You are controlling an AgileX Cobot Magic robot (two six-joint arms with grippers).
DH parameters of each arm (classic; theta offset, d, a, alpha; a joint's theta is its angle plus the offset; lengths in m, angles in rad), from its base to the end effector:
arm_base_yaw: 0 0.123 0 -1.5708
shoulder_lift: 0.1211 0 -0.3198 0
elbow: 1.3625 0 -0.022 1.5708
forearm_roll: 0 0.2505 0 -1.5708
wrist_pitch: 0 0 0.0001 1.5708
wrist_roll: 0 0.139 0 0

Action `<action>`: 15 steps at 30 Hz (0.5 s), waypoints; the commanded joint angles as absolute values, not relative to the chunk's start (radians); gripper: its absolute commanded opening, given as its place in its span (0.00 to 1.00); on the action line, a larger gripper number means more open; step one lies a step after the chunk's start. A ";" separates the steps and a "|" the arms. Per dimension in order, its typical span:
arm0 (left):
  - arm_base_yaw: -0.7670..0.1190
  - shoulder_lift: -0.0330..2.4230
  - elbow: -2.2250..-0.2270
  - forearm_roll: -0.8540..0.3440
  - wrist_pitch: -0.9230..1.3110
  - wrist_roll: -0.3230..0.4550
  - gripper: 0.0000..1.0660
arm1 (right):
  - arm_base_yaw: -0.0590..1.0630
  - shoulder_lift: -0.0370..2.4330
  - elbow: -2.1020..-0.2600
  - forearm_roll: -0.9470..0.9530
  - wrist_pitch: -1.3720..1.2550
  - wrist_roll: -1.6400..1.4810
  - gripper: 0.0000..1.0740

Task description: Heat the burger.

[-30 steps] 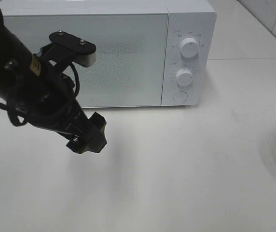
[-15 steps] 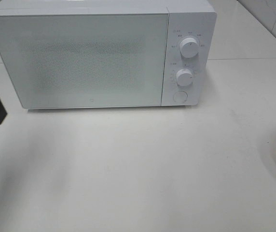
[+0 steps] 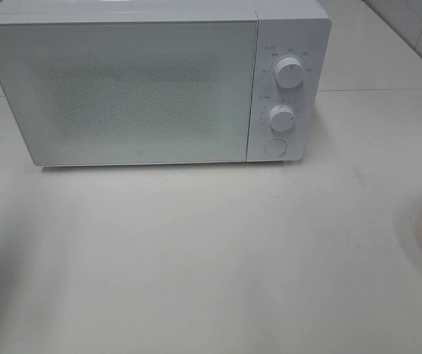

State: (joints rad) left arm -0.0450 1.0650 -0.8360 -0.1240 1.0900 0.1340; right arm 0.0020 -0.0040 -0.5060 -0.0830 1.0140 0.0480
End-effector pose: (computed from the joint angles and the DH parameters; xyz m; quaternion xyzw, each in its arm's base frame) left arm 0.1765 -0.0232 0.2756 0.0690 0.9815 -0.0514 0.1708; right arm 0.0040 -0.0098 0.2634 0.0201 0.8371 -0.0278 0.5459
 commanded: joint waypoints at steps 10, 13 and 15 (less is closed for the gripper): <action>-0.042 0.727 -0.586 -0.054 1.038 0.126 0.92 | -0.001 -0.030 -0.504 -0.079 1.008 0.035 0.70; -0.042 0.652 -0.516 -0.051 1.013 0.120 0.92 | -0.001 -0.030 -0.504 -0.079 1.008 0.035 0.70; -0.042 0.605 -0.516 -0.044 1.026 0.104 0.92 | -0.001 -0.030 -0.504 -0.079 1.008 0.035 0.70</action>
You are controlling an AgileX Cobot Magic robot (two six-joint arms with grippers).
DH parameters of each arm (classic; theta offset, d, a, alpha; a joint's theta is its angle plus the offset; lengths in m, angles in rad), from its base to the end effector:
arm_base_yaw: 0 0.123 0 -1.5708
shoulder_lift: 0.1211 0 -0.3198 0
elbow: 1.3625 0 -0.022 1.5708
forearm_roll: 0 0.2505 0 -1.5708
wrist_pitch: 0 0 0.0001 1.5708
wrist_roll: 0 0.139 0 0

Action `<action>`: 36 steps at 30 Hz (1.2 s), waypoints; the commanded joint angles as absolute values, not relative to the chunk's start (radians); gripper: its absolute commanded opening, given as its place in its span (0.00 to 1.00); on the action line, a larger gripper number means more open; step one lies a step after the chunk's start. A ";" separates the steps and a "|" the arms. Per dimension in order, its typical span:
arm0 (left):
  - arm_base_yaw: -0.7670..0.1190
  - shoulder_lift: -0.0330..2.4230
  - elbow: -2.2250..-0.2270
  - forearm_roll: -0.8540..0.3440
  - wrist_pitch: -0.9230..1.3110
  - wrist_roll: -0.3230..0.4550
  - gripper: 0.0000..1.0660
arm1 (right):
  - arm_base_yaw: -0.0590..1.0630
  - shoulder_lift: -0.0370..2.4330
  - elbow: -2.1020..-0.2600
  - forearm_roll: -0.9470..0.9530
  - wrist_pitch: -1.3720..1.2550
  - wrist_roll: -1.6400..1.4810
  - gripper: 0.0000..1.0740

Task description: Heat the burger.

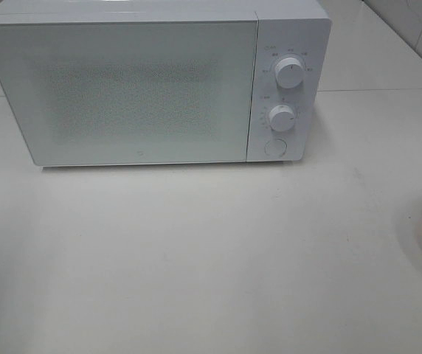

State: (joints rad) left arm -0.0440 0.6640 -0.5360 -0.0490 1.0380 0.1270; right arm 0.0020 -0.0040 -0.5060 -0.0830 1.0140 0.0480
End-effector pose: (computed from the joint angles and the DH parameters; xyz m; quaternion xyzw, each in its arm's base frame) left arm 0.0902 -0.0098 0.2384 0.0759 0.9667 -0.0134 0.2442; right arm 0.0040 -0.0098 0.2634 0.0201 0.8371 -0.0278 0.5459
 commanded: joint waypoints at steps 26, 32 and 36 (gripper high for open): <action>-0.042 -0.002 -0.499 0.019 1.040 0.100 0.92 | -0.001 -0.030 -0.504 -0.079 1.008 0.035 0.70; -0.042 -0.013 -0.498 0.014 1.040 0.098 0.92 | -0.001 -0.025 -0.504 -0.081 1.008 0.038 0.70; -0.042 -0.014 -0.498 0.007 1.040 0.097 0.92 | -0.001 -0.022 -0.504 -0.081 1.008 0.038 0.70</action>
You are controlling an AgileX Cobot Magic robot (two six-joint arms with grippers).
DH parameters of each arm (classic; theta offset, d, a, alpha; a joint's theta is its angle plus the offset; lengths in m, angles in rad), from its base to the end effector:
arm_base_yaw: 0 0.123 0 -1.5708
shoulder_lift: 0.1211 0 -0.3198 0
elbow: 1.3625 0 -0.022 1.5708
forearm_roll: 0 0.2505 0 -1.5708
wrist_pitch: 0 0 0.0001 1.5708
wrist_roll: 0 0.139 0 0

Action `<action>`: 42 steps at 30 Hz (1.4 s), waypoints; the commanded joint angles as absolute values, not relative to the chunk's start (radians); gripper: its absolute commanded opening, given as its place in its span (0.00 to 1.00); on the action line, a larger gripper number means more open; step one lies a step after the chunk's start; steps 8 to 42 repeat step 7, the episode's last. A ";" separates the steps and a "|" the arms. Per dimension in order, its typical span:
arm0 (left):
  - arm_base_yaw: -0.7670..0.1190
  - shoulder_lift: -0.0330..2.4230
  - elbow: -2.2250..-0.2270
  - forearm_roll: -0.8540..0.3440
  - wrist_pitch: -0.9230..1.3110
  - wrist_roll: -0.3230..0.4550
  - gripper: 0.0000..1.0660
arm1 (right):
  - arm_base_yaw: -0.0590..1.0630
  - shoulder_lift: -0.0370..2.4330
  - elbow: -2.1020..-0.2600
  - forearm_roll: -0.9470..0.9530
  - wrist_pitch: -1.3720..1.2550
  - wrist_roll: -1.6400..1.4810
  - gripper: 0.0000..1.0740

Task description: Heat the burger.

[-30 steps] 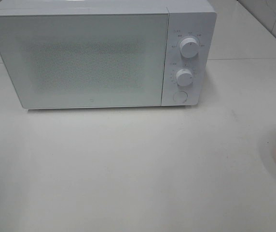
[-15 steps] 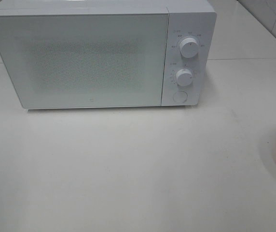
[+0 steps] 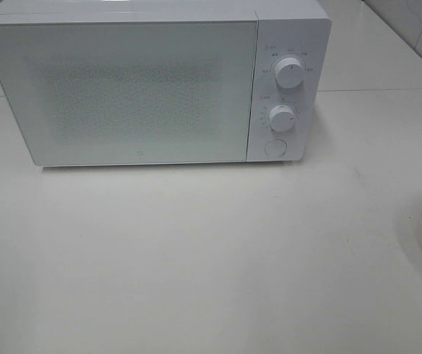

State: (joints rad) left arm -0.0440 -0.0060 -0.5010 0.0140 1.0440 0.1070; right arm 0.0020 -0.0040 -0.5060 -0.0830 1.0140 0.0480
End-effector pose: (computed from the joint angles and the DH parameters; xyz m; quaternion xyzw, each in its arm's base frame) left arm 0.0028 0.0016 0.2577 0.0637 0.8446 0.0237 0.5311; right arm 0.0040 -0.0098 0.2634 0.0201 0.8371 -0.0278 0.5459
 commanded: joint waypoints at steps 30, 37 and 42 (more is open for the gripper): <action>-0.042 -0.014 -0.498 0.006 1.040 0.097 0.92 | -0.001 -0.022 -0.504 -0.081 1.008 0.038 0.70; -0.042 -0.014 -0.498 0.006 1.040 0.097 0.92 | -0.001 -0.022 -0.504 -0.081 1.008 0.038 0.70; -0.042 -0.014 -0.498 0.006 1.040 0.097 0.92 | -0.001 -0.022 -0.504 -0.081 1.008 0.038 0.70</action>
